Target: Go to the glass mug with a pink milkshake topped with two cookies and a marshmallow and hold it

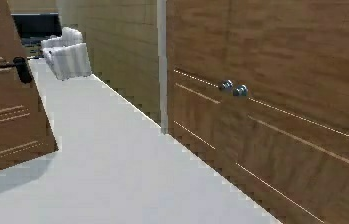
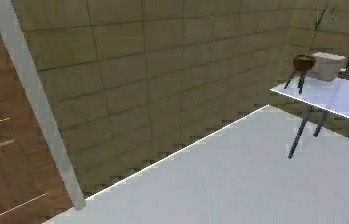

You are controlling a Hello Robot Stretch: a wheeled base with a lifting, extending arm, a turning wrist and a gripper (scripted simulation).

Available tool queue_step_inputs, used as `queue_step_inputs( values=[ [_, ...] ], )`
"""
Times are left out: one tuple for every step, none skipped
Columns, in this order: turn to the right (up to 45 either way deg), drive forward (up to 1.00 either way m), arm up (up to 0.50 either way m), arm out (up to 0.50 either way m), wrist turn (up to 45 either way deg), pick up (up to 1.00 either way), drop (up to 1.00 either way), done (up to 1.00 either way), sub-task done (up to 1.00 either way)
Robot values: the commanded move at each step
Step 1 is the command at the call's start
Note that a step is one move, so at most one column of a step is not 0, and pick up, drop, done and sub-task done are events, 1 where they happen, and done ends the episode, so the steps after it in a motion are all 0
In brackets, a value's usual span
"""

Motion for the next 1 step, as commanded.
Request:
queue_step_inputs(
  values=[
    [-9.0, 0.0, 0.0, 0.0, 0.0, 0.0, 0.0, 0.0, 0.0]
  ],
)
